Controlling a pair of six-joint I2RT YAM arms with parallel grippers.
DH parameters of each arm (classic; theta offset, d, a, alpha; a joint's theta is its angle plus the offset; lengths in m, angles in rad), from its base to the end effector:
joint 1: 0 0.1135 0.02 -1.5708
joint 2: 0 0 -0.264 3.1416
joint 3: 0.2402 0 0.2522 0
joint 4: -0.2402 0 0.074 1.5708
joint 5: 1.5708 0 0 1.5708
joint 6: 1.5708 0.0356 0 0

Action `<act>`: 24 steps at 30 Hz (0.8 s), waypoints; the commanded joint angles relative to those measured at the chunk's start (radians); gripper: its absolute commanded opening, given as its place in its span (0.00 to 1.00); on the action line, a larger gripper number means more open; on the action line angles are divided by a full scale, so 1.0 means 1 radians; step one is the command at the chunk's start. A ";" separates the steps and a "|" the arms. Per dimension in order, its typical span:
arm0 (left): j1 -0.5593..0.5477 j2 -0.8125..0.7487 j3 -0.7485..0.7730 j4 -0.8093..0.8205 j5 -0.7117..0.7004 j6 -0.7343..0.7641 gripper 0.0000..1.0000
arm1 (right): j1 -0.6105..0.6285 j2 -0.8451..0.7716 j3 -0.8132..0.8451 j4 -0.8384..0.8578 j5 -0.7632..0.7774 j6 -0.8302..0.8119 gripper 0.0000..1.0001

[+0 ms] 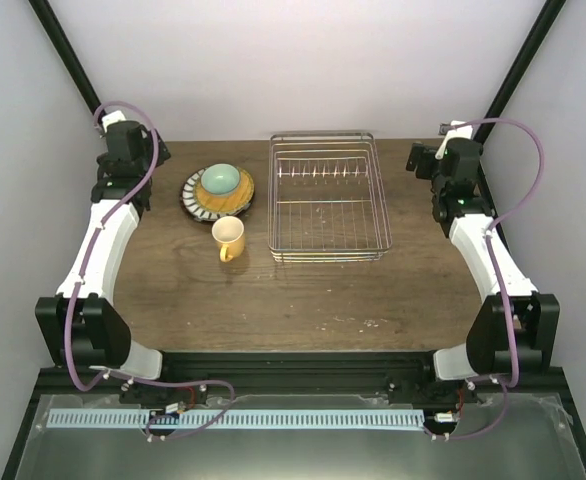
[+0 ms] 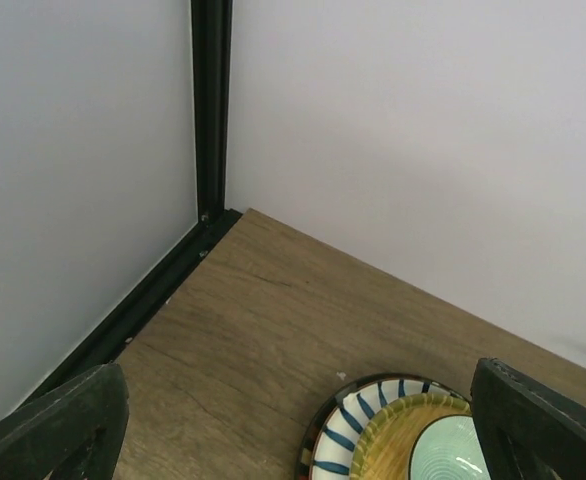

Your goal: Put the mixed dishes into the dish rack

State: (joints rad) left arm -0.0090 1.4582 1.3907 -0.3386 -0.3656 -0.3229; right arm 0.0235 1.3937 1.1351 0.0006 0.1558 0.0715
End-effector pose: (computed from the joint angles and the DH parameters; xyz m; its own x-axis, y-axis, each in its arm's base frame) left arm 0.3374 0.0097 0.3768 -0.2731 -0.2939 -0.9160 -0.4288 0.8895 -0.1576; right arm 0.3312 0.0023 0.3409 -0.2454 0.0648 -0.9673 0.1447 0.9890 0.0296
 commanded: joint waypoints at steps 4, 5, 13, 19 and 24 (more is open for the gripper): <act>0.001 0.011 -0.017 0.032 0.046 0.056 0.95 | 0.009 0.028 0.076 -0.019 -0.004 0.017 1.00; 0.001 0.011 -0.025 0.043 0.048 0.086 0.95 | 0.009 0.029 0.077 -0.021 -0.001 0.011 1.00; 0.001 -0.011 -0.067 0.072 0.144 0.250 0.93 | 0.009 0.030 0.057 -0.015 0.002 -0.004 1.00; 0.005 0.030 -0.035 0.036 0.215 0.232 0.94 | 0.009 0.034 0.057 -0.012 0.006 -0.009 1.00; 0.015 0.260 0.222 -0.178 0.281 0.208 0.94 | 0.009 0.039 0.071 -0.032 0.009 -0.010 1.00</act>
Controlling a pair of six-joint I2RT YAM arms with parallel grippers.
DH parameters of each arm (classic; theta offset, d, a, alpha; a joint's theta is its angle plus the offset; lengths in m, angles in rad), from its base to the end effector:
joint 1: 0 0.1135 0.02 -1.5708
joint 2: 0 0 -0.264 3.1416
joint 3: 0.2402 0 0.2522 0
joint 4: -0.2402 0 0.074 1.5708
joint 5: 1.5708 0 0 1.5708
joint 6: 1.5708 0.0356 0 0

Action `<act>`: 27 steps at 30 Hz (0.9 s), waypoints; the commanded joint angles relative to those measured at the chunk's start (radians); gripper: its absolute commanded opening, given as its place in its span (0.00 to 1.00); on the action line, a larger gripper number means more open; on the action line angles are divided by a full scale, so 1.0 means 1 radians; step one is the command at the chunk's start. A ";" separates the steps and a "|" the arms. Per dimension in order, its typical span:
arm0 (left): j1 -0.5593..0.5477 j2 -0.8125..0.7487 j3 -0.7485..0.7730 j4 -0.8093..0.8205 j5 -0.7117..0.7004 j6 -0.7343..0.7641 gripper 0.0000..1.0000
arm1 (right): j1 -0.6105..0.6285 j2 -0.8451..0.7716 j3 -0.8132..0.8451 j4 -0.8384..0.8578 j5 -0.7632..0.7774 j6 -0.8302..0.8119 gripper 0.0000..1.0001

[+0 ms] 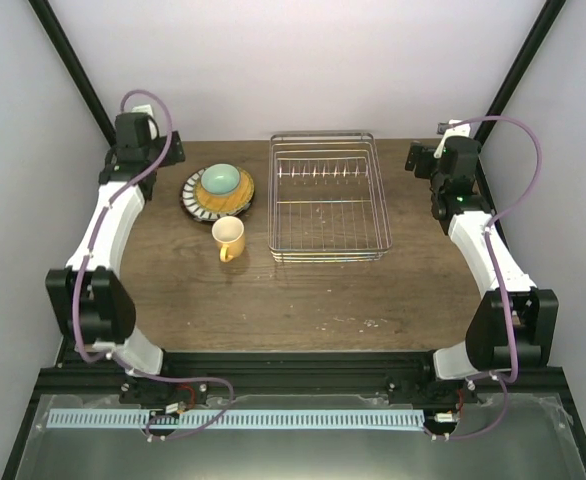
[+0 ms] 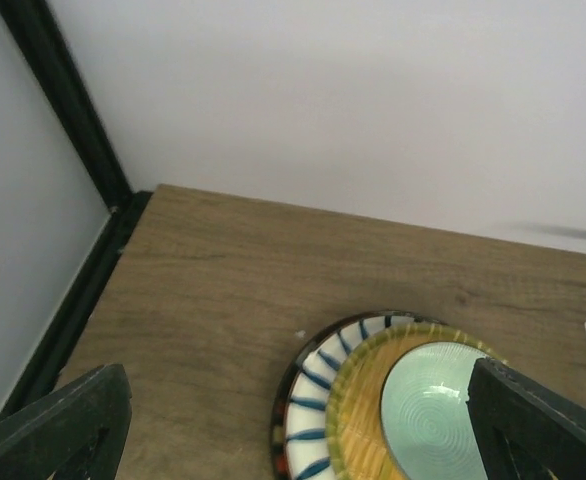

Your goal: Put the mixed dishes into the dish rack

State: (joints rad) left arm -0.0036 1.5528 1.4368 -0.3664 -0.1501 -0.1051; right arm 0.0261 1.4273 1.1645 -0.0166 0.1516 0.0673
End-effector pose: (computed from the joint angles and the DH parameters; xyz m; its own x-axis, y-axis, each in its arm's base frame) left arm 0.3623 0.0040 0.3580 -0.4478 -0.1021 -0.8883 -0.1769 0.9839 -0.0239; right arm 0.3394 0.0035 0.3390 -0.2670 0.0595 -0.9618 0.1376 0.9902 0.0231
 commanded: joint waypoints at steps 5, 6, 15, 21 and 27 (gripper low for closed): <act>0.013 0.542 0.754 -0.553 0.045 -0.025 0.94 | 0.006 0.015 0.046 -0.036 0.001 -0.003 1.00; 0.015 0.626 0.884 -0.645 0.063 -0.029 0.93 | 0.006 0.016 0.047 -0.040 0.003 -0.004 1.00; 0.011 0.718 0.893 -0.754 0.175 -0.099 0.91 | 0.006 0.018 0.029 -0.047 0.006 -0.010 1.00; -0.030 0.633 0.653 -0.636 0.206 -0.121 0.90 | 0.006 0.045 0.032 -0.039 -0.001 -0.020 1.00; -0.075 0.681 0.644 -0.604 0.206 -0.123 0.88 | 0.006 0.088 0.054 -0.040 -0.014 -0.030 1.00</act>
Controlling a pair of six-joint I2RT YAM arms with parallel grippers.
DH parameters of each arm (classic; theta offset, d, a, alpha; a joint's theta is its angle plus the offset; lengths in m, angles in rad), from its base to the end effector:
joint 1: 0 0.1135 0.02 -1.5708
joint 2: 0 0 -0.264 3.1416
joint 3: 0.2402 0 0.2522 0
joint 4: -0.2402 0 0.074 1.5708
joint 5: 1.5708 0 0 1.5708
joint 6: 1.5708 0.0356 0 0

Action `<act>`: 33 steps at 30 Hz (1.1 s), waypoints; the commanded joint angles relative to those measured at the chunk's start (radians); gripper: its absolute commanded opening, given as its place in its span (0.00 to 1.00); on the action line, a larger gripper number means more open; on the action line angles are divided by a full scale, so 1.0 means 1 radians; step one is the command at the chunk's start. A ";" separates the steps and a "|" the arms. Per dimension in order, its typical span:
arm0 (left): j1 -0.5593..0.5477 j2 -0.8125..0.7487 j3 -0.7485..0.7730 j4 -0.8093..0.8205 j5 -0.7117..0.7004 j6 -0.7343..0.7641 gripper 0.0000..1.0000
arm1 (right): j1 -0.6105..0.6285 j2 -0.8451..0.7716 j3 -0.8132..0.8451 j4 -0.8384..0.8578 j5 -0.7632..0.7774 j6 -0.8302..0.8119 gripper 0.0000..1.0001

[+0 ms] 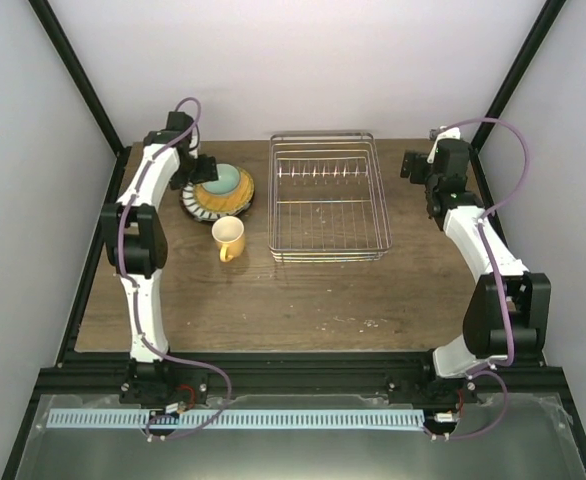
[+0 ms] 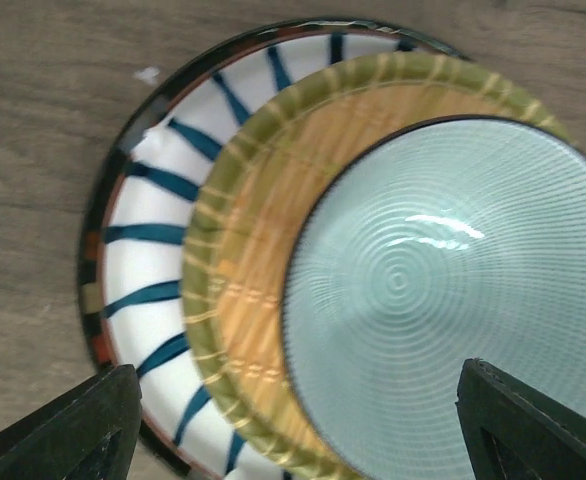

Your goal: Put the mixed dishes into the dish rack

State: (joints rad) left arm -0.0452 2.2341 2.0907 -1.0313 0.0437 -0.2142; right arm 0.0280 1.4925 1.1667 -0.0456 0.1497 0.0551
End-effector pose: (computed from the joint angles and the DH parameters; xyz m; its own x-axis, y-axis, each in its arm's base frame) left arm 0.4753 -0.0231 0.2448 -0.9137 -0.1712 -0.3684 -0.1353 0.9833 -0.1214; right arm 0.3524 0.0046 0.3155 -0.3561 0.0445 -0.9334 0.1311 0.9914 -0.0027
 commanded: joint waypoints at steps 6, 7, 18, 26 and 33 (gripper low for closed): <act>-0.057 0.027 -0.002 0.122 -0.007 -0.041 0.88 | 0.004 0.027 0.051 -0.015 -0.013 -0.020 1.00; -0.058 0.041 0.015 0.111 -0.015 -0.039 0.88 | 0.004 0.027 0.049 -0.014 -0.011 -0.027 1.00; -0.067 0.086 0.004 0.125 -0.118 -0.019 0.80 | 0.004 0.035 0.050 -0.012 -0.004 -0.038 1.00; -0.068 0.090 -0.010 0.146 -0.081 -0.021 0.21 | 0.005 0.035 0.050 -0.004 -0.016 -0.031 1.00; -0.067 0.090 -0.055 0.178 -0.022 -0.007 0.07 | 0.004 0.030 0.047 -0.005 -0.019 -0.020 1.00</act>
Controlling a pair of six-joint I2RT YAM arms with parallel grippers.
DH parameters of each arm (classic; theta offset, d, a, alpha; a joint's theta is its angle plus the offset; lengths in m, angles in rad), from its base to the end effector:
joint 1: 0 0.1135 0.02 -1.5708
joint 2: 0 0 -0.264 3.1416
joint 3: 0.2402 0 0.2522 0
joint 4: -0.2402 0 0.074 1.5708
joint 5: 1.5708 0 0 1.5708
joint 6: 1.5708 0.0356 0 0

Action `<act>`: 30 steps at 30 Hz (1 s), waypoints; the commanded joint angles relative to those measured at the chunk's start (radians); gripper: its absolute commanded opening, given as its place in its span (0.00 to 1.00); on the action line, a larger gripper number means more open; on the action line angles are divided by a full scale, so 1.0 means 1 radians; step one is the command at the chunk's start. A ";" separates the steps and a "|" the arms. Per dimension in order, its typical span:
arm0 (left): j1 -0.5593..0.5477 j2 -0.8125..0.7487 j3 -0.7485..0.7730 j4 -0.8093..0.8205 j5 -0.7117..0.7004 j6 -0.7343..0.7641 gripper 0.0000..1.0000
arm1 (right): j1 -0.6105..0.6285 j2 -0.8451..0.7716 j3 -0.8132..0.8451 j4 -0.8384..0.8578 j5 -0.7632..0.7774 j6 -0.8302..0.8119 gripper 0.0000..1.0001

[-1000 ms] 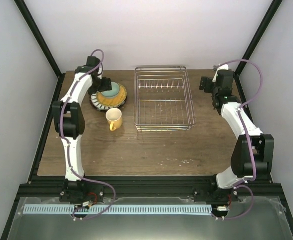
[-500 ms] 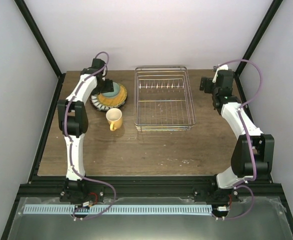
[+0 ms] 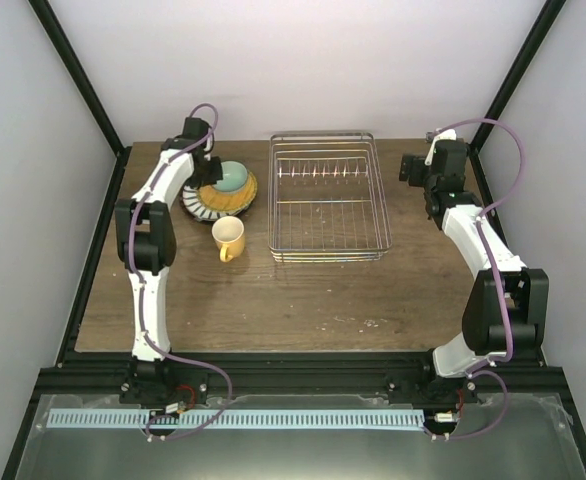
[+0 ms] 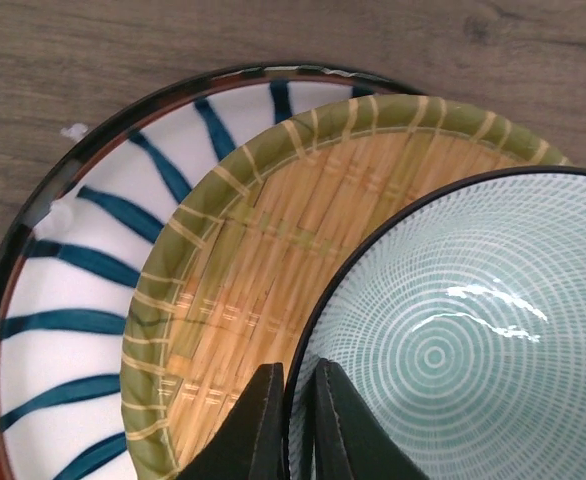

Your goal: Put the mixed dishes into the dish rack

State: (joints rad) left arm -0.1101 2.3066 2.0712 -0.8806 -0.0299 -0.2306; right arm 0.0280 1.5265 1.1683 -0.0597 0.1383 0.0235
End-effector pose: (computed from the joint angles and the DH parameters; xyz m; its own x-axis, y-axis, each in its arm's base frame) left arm 0.4946 -0.0536 0.2120 -0.8914 -0.1313 -0.4338 -0.1099 0.9912 -0.0743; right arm 0.3586 0.0051 0.3032 -0.4033 0.0120 -0.9150 0.1077 0.9936 -0.0345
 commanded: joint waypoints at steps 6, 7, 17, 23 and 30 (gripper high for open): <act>0.010 0.011 -0.078 0.065 0.142 -0.006 0.00 | 0.005 -0.012 0.035 0.007 -0.010 0.024 1.00; 0.015 0.007 -0.084 0.073 0.167 -0.012 0.00 | 0.005 -0.014 0.030 0.009 -0.012 0.025 1.00; 0.086 -0.057 -0.160 0.144 0.332 -0.031 0.00 | 0.004 -0.022 0.016 0.021 -0.048 0.035 1.00; 0.164 -0.159 -0.298 0.278 0.532 -0.048 0.00 | 0.004 -0.074 -0.073 0.165 -0.286 0.043 1.00; 0.231 -0.225 -0.397 0.429 0.776 -0.079 0.00 | 0.004 -0.003 -0.010 0.148 -0.656 0.193 0.96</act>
State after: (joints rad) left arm 0.0982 2.1571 1.7065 -0.5911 0.5407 -0.2768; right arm 0.0288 1.4818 1.0912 0.0753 -0.2611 0.1074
